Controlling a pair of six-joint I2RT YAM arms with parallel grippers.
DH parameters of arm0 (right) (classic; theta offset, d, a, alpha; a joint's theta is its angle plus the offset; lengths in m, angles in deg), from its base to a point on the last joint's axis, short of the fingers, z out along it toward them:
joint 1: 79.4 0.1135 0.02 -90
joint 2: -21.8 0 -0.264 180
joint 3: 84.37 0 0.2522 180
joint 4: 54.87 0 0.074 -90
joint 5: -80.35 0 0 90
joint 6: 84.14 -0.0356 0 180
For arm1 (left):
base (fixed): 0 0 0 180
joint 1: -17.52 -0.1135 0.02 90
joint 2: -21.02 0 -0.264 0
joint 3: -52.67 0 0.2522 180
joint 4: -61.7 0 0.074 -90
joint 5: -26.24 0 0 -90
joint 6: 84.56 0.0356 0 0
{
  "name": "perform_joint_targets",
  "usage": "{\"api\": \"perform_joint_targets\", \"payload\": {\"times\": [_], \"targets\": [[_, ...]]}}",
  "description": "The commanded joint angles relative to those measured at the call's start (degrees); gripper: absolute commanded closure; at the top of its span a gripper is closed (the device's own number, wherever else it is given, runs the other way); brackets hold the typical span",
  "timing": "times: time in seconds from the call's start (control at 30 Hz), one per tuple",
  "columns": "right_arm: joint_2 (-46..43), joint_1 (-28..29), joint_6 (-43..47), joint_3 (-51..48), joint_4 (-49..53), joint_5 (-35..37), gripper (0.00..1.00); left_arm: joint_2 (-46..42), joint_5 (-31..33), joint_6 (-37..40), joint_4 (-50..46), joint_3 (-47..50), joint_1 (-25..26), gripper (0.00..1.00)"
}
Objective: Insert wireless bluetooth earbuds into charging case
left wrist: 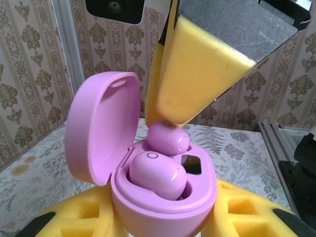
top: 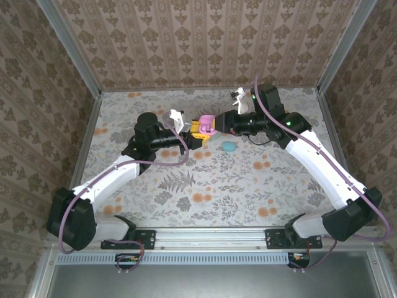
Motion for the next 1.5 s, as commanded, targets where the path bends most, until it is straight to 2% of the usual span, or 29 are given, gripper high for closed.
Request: {"api": "perform_joint_targets", "payload": {"times": [0.0, 0.07, 0.17, 0.27, 0.43, 0.5, 0.6, 0.77, 1.0, 1.23, 1.47], "targets": [[0.2, 0.1, 0.7, 1.9, 2.0, 1.7, 0.67, -0.1, -0.6, -0.8, 2.1, -1.5, 0.3, 0.69], [-0.3, 0.1, 0.7, 2.1, 2.2, 2.1, 0.60, -0.1, -0.4, -0.7, 2.0, -1.6, 0.2, 0.69], [-1.0, 0.0, 0.8, 2.4, 2.5, 2.9, 0.60, -0.3, -0.2, -0.6, 2.0, -1.5, 0.2, 0.69], [-2.7, -0.6, 0.8, 2.1, 2.9, 5.7, 0.56, -0.3, 0.0, -0.2, 1.5, -1.4, 0.2, 0.69], [-5.4, -2.9, -4.6, -0.8, -5.2, 8.6, 0.55, -0.1, -0.5, 1.6, -0.2, -1.6, 0.4, 0.69], [-4.5, -3.1, -5.9, -0.2, -7.0, 8.6, 0.55, -0.2, -0.8, 2.7, -1.6, -2.0, 0.7, 0.69], [-0.6, -3.3, -5.8, 3.5, -4.7, 8.2, 0.53, -0.6, -1.2, 4.9, -3.8, -2.8, 1.5, 0.69], [6.3, -2.7, -4.6, 7.1, -0.7, 4.1, 0.52, -1.2, 0.4, 5.4, -4.5, -2.9, 1.9, 0.69], [6.0, -1.7, -2.9, 3.3, -0.3, -2.9, 0.46, -1.2, 4.6, 2.6, -0.6, -2.1, 1.6, 0.69], [-1.1, -2.7, -10.5, -7.7, -13.2, -8.3, 0.37, -0.9, 5.2, -0.8, 4.2, -1.3, 0.6, 0.69], [-2.0, -3.5, -19.9, -13.8, -28.6, -17.4, 0.34, -0.7, 5.2, -2.4, 5.7, -1.2, 0.4, 0.69]]}}
